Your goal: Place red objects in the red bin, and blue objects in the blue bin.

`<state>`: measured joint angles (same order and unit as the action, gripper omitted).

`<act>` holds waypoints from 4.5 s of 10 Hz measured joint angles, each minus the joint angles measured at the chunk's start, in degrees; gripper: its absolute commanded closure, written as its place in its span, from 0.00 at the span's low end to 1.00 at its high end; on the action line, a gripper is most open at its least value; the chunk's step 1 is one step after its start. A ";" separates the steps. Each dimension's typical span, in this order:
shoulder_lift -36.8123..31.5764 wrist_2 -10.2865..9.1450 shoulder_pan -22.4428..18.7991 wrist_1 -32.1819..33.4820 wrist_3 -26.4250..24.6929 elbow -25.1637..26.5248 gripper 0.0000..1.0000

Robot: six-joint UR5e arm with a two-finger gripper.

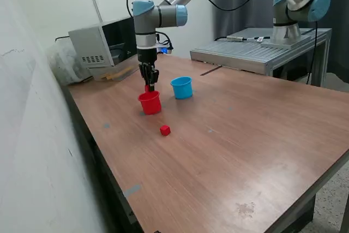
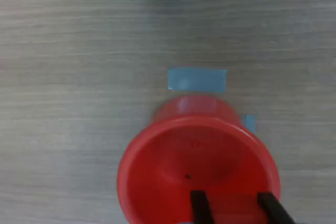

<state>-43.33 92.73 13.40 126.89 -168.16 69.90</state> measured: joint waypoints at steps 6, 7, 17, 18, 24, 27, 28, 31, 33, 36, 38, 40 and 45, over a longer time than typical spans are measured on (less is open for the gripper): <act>-2.66 -0.23 -1.40 -0.33 0.03 1.51 0.00; -4.96 -0.29 -2.82 -0.52 0.03 2.38 0.00; -20.10 -2.37 -17.85 -3.50 -1.14 6.82 0.00; -16.51 -2.56 -17.86 -3.21 -1.99 4.86 0.00; 3.99 -2.16 -16.85 2.22 -5.98 -6.37 0.00; 8.26 -1.99 -15.36 3.07 -6.44 -9.12 0.00; 9.13 -1.92 -14.74 3.14 -6.46 -9.59 0.00; 10.79 -1.72 -13.47 3.67 -6.48 -10.39 0.00; 11.69 -1.68 -13.15 3.97 -6.40 -10.91 0.00; 12.84 -1.67 -13.03 4.06 -6.17 -11.90 0.00; 13.22 -1.67 -12.71 4.07 -5.99 -12.26 1.00; 13.32 -1.62 -12.27 4.00 -5.90 -12.17 1.00; 13.07 -0.83 -11.94 3.22 -3.51 -11.37 1.00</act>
<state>-30.26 91.90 1.45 130.11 -171.67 58.53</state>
